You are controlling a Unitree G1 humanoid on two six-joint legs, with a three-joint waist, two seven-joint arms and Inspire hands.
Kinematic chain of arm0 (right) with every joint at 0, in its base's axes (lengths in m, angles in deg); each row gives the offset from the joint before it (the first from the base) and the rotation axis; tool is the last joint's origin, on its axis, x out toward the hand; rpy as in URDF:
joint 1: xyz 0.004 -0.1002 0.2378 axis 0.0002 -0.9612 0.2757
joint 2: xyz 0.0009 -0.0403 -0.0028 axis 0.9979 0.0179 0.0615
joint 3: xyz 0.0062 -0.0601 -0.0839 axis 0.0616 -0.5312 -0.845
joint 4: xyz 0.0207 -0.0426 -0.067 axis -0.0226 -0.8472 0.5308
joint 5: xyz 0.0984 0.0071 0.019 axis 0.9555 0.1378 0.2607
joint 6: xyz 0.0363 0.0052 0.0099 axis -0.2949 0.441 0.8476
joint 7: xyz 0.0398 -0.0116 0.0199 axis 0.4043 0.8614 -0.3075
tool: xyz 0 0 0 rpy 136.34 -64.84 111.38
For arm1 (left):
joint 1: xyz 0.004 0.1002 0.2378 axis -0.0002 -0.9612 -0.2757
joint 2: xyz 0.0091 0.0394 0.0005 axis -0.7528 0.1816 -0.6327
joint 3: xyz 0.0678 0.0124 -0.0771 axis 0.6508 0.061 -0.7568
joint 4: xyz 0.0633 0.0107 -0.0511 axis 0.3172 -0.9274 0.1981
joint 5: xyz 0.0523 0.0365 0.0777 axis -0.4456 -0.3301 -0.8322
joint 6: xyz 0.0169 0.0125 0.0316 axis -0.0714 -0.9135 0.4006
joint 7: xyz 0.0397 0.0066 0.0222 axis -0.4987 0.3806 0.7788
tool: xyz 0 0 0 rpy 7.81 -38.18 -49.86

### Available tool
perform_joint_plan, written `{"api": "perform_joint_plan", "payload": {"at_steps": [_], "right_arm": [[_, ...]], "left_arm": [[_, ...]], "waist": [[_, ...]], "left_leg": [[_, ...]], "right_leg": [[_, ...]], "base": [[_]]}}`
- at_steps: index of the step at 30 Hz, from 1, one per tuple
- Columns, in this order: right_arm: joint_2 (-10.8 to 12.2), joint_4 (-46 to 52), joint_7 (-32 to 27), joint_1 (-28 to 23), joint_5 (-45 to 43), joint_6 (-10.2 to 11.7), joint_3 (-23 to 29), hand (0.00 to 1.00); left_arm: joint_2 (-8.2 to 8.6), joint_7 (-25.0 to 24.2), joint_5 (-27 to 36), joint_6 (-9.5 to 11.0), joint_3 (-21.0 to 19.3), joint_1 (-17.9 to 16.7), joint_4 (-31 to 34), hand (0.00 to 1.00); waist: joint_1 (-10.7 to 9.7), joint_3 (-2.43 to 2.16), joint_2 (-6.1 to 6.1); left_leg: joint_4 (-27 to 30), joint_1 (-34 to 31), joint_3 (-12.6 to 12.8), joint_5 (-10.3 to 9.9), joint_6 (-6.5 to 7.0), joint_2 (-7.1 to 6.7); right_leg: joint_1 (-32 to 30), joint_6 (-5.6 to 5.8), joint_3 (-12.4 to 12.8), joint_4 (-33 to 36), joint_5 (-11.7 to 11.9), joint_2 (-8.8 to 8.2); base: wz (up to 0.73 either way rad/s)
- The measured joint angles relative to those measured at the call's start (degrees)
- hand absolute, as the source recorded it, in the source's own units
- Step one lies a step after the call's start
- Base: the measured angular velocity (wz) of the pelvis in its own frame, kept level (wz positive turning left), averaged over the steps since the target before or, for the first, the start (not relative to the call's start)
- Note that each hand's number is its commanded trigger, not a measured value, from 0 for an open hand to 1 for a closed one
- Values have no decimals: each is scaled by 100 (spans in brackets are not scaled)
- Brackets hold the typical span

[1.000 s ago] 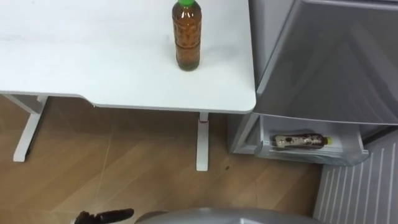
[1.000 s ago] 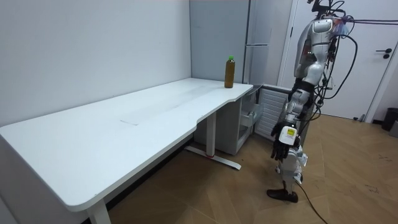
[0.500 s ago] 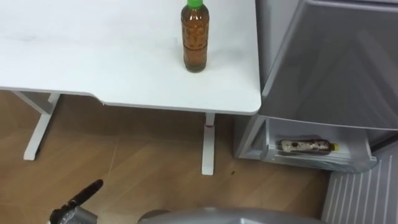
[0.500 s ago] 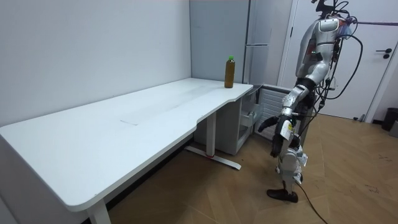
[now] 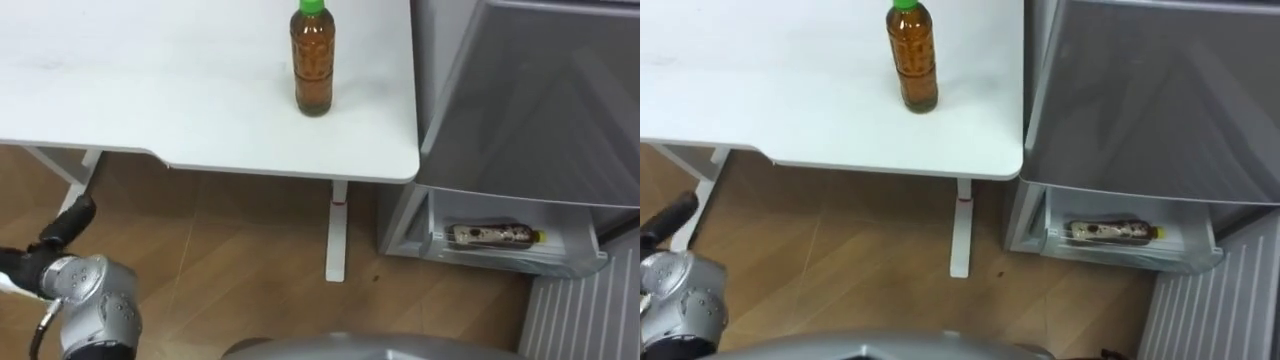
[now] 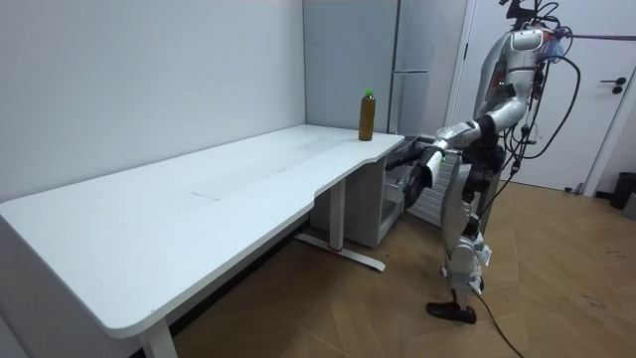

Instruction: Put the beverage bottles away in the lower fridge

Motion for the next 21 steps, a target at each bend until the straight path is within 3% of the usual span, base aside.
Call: {"api": "perform_joint_plan", "payload": {"at_steps": [3, 7, 14, 18, 21], "right_arm": [[2, -6, 105, -23, -42, 71, 3, 0], [-7, -7, 283, -30, -42, 108, 58, 0], [4, -6, 351, 19, -20, 138, 59, 0], [0, -42, 469, 18, -18, 146, 102, 0], [-4, -140, 468, 32, -32, 152, 107, 0]], "left_arm": [[-19, -137, -368, 63, 111, -3, 520, 0], [-14, -583, -380, 107, 303, 0, 1075, 0], [-13, -1396, -381, 28, 737, 18, 1535, 0], [-14, -1877, -620, -3, 848, 139, 1577, 0], [-16, -2147, -629, -65, 909, 258, 1577, 0]], "waist": [[-12, 2, -4], [-42, 10, 19], [-182, 21, 16], [-201, 68, 14], [-219, 75, 10]], "left_leg": [[-18, -5, -27, 0, 0, -5], [-10, 4, -35, 0, 0, -7], [33, -96, -102, 0, 1, -8], [64, -58, -86, 0, 1, -7], [61, -58, -101, 0, 1, -6]], "right_leg": [[9, 0, 1, -4, 0, -1], [56, 0, -31, -5, 0, -1], [4, 0, -70, -5, 0, -1], [-6, 0, -62, -5, 0, -1], [-8, 0, -41, -5, 0, 1]], "base": [[0], [2], [4], [0], [0]]}}
